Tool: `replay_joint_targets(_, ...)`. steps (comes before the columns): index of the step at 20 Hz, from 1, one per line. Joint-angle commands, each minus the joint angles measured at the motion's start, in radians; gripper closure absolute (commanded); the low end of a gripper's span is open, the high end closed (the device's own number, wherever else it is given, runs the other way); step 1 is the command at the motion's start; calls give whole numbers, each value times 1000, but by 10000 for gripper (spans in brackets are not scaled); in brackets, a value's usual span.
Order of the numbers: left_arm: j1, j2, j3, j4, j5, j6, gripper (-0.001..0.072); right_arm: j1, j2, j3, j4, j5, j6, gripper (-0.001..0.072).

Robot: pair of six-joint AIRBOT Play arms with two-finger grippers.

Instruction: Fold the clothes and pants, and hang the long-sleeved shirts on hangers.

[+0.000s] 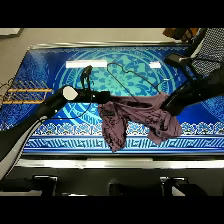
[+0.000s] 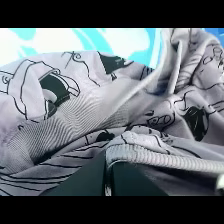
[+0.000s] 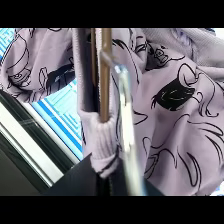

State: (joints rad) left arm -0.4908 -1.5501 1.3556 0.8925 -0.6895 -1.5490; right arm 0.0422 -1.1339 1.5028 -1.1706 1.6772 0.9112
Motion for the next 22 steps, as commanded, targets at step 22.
replay_joint_targets(22,134,-2,48,30,-47,-48,686,200,-56,-70,-156,-89,147,678)
